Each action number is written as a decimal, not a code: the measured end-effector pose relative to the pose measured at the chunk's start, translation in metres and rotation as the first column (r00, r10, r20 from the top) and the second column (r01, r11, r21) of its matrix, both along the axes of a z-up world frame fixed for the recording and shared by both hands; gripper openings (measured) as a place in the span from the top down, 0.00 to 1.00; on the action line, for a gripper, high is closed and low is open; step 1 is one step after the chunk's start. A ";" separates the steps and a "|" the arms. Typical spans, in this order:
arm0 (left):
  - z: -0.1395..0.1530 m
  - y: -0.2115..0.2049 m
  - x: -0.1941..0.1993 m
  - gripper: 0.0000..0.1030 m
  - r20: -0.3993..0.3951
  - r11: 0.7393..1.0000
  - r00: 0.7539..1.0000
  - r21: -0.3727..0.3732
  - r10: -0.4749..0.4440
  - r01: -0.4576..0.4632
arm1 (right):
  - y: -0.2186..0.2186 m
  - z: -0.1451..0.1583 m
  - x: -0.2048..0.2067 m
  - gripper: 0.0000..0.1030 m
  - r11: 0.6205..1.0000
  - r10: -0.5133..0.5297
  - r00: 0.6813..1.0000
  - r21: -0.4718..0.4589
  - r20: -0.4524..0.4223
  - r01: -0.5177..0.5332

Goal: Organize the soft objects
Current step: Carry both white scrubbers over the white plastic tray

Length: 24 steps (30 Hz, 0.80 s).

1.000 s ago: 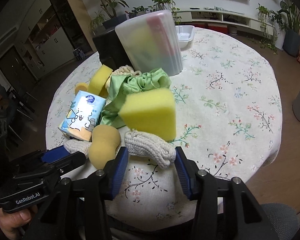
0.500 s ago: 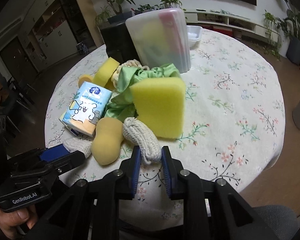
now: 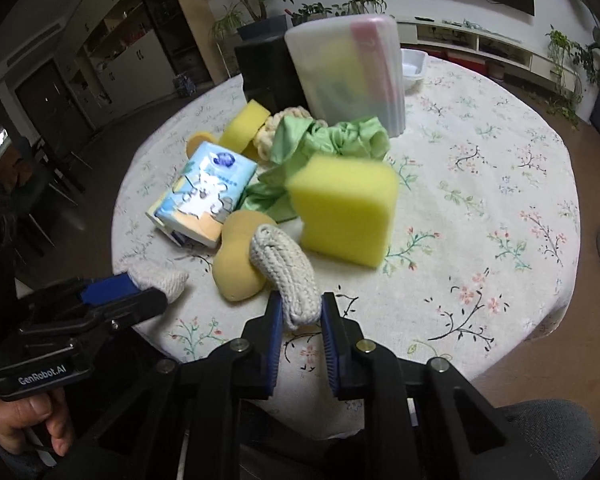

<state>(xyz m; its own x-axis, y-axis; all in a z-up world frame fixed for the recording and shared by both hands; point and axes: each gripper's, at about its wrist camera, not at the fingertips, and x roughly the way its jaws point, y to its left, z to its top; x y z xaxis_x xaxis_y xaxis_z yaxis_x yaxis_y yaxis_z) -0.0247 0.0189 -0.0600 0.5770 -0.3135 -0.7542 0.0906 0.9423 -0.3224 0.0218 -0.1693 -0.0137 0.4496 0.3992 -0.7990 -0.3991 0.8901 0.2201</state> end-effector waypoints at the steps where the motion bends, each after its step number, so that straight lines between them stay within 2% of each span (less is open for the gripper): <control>1: 0.003 0.001 -0.001 0.56 0.008 1.000 1.000 -0.008 0.000 0.000 | 0.000 0.002 0.000 0.80 1.000 0.003 1.000 0.002 0.000 -0.003; 8: 0.028 0.004 0.002 0.56 0.045 1.000 0.999 0.008 -0.012 0.012 | -0.005 0.011 -0.005 0.80 0.999 0.031 0.999 0.023 -0.032 -0.030; 16: 0.054 0.027 0.015 0.56 0.063 0.999 0.998 -0.045 -0.008 0.011 | -0.026 0.023 -0.005 0.80 0.999 0.027 0.997 0.031 -0.071 -0.025; 21: 0.083 0.038 0.031 0.56 0.127 1.000 0.992 -0.022 -0.007 0.010 | -0.045 0.046 0.015 0.80 0.999 0.012 0.999 0.031 -0.044 -0.010; 24: 0.090 0.045 0.041 0.56 0.156 1.000 0.988 -0.004 0.004 -0.004 | -0.056 0.059 0.036 0.80 1.000 -0.010 1.000 0.023 -0.011 0.011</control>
